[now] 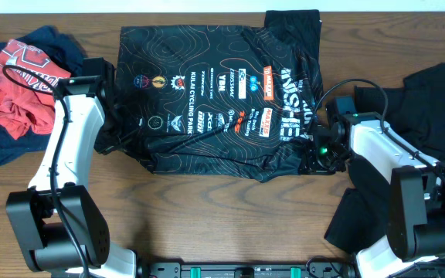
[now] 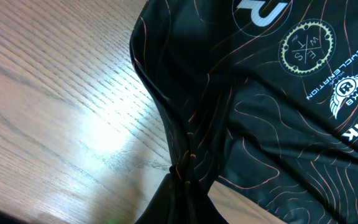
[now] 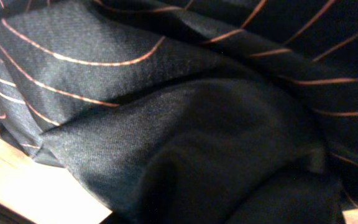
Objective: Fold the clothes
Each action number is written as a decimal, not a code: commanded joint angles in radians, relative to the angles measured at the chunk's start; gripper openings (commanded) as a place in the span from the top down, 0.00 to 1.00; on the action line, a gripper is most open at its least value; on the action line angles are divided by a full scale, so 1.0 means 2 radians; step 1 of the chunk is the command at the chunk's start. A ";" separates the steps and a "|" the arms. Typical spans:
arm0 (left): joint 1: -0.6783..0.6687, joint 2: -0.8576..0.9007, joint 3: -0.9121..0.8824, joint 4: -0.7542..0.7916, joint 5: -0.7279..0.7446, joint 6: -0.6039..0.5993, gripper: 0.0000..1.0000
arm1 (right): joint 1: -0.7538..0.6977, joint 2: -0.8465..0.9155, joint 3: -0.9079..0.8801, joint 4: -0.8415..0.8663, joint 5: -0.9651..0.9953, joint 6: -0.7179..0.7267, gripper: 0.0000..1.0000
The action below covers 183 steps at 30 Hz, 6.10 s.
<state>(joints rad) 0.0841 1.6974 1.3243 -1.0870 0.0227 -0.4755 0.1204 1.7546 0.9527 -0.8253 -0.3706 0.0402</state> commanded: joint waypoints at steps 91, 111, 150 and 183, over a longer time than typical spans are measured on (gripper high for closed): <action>0.002 -0.005 -0.001 0.008 -0.006 -0.008 0.94 | 0.017 -0.192 0.107 -0.414 0.035 0.039 0.75; 0.002 -0.005 -0.001 0.014 -0.006 -0.008 0.94 | 0.168 -0.182 -0.068 -0.286 -0.017 0.119 0.89; 0.002 -0.005 -0.001 0.008 -0.006 -0.008 0.94 | 0.182 -0.181 -0.188 -0.121 -0.032 0.226 0.45; 0.002 -0.005 -0.001 0.010 -0.005 -0.008 0.94 | -0.002 -0.181 -0.169 -0.054 -0.081 0.123 0.54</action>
<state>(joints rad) 0.0841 1.6974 1.3239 -1.0653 0.0227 -0.4755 0.1265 1.3930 0.5831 -0.9173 -0.6094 0.3248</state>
